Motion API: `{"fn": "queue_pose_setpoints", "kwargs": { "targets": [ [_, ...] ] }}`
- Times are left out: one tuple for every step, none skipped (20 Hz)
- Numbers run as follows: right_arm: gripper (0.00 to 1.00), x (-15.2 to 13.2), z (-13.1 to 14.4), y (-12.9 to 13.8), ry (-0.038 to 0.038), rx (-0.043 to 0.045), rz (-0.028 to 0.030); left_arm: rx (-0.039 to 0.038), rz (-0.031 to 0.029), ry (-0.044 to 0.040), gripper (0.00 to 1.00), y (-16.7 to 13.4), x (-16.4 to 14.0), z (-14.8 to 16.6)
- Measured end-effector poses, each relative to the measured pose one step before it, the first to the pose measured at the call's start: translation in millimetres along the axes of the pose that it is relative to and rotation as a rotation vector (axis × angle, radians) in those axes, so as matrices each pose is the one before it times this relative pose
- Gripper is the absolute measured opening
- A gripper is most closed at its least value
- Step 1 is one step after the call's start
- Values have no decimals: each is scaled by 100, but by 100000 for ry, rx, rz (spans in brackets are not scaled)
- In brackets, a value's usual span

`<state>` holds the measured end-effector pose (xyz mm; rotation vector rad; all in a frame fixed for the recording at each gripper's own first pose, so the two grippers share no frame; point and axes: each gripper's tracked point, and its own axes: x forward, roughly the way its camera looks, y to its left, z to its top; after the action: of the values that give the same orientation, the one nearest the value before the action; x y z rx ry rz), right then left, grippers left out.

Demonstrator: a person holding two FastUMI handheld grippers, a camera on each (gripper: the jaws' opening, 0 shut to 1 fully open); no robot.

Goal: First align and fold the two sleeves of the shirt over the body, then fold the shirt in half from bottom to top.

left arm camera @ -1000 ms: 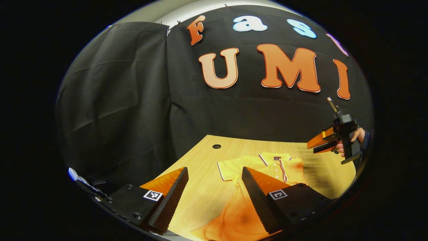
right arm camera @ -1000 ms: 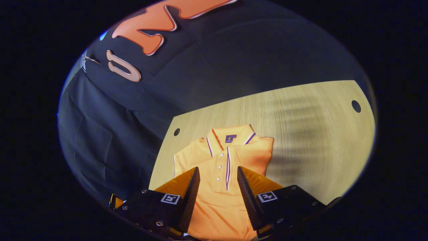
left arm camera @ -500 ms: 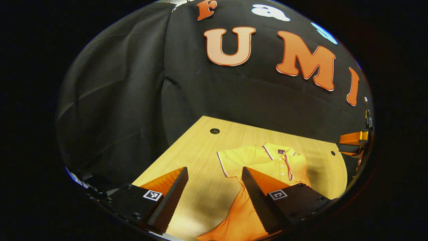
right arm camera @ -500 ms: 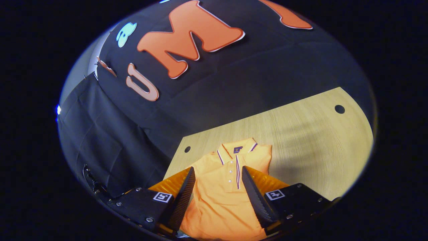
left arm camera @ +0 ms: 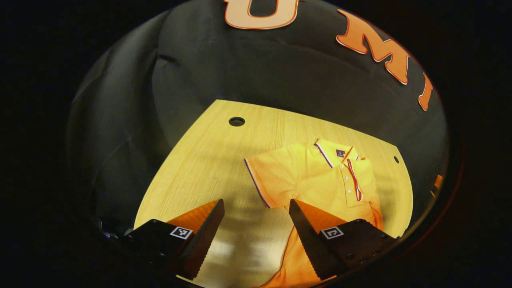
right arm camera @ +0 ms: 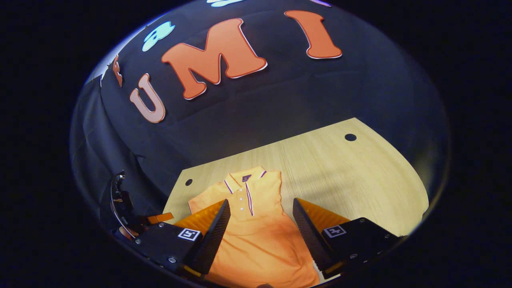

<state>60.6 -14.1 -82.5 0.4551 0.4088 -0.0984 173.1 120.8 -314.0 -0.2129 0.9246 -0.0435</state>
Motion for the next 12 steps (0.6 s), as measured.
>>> {"fn": "queue_pose_setpoints", "kwargs": {
  "targets": [
    [96, -886, -389, -150, -1581, 2791, -2184, -843, -2028, 2403, 100, 82, 1113, 52],
    [96, -762, -265, -338, -1577, 2478, -2427, -499, -671, 2049, 100, 244, 919, 41],
    [97, -758, -249, -379, -1619, 1597, -2475, 701, -153, 2784, 100, 349, 787, 28],
    [96, -483, -425, -608, -939, -79, -3576, 285, -106, 2435, 100, 114, 817, 94],
    [97, -622, -319, -543, -499, -208, -3168, -1213, -531, 2701, 100, -493, 1113, 293],
    [97, -671, -387, -384, -19, -235, -2448, -1367, -1233, 2457, 100, -211, 830, -15],
    [97, -678, -186, -143, -159, -53, -1767, -1187, -1270, 2223, 98, 44, 682, 337],
    [97, -475, -175, -421, -54, 29, -1894, -858, -499, 1472, 99, 41, 874, 475],
    [97, -410, -215, -279, -223, 423, -1514, -393, 729, 1530, 98, 203, 716, 446],
    [97, -302, -211, -345, 234, 359, -1526, 428, 1002, 1988, 98, 315, 715, 501],
    [97, -96, -318, -252, 351, 698, -1232, 374, 2791, 2768, 98, 469, 689, 164],
    [97, -116, -226, -270, 371, 707, -1120, -52, 2087, 2044, 98, 355, 684, 370]
  ]
}}
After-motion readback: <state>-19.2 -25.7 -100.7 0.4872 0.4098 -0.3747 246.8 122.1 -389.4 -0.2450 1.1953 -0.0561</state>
